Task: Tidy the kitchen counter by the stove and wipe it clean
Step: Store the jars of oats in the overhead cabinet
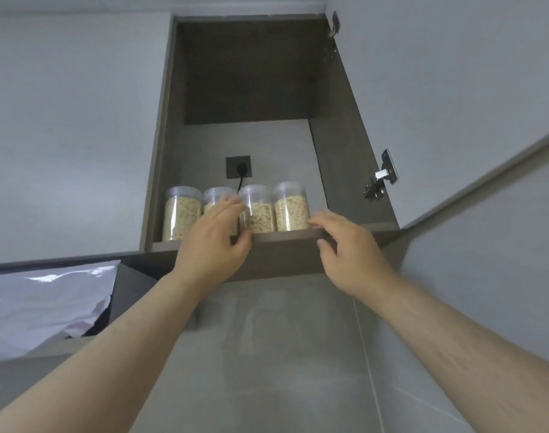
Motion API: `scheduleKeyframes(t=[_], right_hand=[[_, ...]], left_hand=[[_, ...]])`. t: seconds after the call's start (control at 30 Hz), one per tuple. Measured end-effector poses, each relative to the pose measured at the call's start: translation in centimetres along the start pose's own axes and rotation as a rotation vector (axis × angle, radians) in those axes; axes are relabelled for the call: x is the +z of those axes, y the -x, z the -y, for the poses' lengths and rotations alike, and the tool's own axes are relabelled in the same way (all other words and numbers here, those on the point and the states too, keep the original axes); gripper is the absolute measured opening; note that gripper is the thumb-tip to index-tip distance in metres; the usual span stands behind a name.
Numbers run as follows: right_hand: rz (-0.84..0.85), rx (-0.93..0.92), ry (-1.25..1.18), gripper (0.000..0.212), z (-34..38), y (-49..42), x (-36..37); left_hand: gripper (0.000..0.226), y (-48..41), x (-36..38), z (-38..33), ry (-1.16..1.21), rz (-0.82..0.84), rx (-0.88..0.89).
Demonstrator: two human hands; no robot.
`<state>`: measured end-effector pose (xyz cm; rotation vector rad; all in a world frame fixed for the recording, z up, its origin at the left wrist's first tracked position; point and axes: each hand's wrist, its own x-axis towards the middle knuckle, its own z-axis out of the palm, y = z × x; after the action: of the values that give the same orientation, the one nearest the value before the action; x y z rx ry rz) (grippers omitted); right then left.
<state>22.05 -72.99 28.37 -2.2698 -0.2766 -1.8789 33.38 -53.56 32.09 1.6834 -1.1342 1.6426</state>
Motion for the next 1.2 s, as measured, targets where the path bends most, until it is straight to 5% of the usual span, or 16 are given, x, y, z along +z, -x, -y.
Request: scheduleKeyframes(t=[0.27, 0.47, 0.67, 1.2], right_hand=[[-0.084, 0.355, -0.377, 0.035, 0.8, 13.1, 1.0], [0.003, 0.667, -0.506, 0.014, 1.7, 25.5, 2.3], [0.195, 0.983, -0.466, 0.032, 1.6, 37.7, 2.8], [0.599, 1.344, -0.226, 0.031, 2.4, 58.8, 2.8]], left_hand=[[0.047, 14.4, -0.3, -4.6, 0.309, 0.093, -0.122], [0.031, 28.1, 0.7, -6.6, 0.630, 0.362, -0.405], [0.033, 42.7, 2.5, -8.7, 0.783, 0.679, -0.779], [0.025, 56.4, 0.1, -12.7, 0.781, 0.948, -1.067]])
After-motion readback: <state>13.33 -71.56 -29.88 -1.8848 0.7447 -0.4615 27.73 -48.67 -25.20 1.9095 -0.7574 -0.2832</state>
